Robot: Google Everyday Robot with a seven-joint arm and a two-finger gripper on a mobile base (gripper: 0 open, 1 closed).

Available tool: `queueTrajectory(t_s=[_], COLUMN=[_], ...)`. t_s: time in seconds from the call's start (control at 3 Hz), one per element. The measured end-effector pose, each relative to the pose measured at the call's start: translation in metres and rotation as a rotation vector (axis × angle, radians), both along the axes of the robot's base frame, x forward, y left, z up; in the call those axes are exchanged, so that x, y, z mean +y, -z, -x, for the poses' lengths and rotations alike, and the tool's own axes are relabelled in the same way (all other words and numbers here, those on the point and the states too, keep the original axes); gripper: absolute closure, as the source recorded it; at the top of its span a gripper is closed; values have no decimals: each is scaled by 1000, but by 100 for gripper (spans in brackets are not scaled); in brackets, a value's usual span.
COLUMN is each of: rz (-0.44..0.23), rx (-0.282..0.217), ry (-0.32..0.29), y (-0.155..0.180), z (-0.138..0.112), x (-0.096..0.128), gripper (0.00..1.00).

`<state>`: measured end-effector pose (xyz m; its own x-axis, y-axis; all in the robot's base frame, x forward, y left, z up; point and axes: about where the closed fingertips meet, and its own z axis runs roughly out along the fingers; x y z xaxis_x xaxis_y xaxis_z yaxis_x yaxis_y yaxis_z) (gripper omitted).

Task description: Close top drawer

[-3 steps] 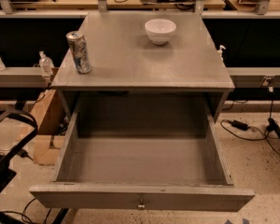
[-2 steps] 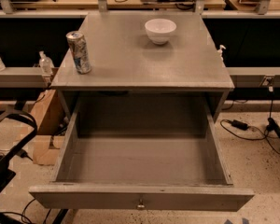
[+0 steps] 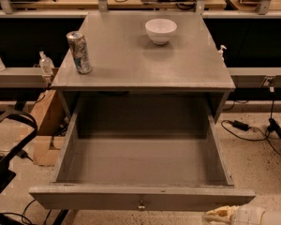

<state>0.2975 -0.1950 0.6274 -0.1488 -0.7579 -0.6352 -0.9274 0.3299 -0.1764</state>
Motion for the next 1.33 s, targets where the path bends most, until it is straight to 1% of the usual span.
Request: queueTrajectory(t_s=[0.33, 0.67, 1.0, 1.33], rz=[0, -4, -4, 1], rx=[0, -9, -18, -48], ry=[0, -26, -41, -48], y=[0, 9, 13, 9], z=[0, -26, -47, -91], x=[0, 0, -5, -18], gripper=[100, 100, 100, 100])
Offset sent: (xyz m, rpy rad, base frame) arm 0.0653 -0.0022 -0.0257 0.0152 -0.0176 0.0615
